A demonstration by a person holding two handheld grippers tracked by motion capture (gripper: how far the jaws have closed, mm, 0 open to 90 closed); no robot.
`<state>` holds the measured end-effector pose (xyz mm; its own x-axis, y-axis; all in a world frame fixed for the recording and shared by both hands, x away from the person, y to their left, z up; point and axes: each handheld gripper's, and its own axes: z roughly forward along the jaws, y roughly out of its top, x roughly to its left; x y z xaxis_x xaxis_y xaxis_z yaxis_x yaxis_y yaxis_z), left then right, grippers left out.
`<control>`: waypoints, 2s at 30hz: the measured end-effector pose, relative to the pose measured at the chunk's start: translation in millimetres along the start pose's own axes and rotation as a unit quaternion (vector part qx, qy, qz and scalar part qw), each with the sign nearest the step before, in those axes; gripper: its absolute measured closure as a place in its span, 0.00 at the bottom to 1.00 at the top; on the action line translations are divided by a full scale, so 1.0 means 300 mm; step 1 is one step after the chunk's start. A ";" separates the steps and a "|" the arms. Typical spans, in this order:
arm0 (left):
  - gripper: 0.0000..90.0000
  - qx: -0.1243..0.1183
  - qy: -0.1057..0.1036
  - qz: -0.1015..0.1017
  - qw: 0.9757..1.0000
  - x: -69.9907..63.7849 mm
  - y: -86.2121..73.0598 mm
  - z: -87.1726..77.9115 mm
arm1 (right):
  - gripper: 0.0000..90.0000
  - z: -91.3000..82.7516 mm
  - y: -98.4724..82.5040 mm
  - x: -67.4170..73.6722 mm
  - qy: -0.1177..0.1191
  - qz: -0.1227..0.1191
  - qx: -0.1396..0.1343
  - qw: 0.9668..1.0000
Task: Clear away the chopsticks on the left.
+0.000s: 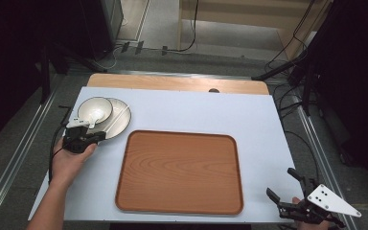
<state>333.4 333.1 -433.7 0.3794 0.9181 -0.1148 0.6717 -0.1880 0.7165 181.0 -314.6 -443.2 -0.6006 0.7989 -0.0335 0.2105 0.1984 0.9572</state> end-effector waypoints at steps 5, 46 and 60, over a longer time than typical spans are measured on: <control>0.95 -0.002 -0.004 0.004 1.000 -0.014 0.003 -0.004 | 0.06 0.000 -0.001 -0.001 0.000 0.000 -0.001 1.000; 0.95 -0.033 -0.018 -0.044 0.998 -0.168 -0.048 -0.137 | 0.06 -0.010 0.002 -0.007 -0.002 0.007 -0.010 1.000; 0.95 -0.024 -0.032 -0.078 0.996 -0.280 -0.141 -0.126 | 0.06 -0.009 0.000 -0.007 -0.001 0.006 -0.011 1.000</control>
<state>249.2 277.1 -428.4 0.3136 0.9105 -0.2697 0.6947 -0.0264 0.7188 180.1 -317.8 -442.2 -0.5964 0.8024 -0.0227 0.2003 0.1762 0.9638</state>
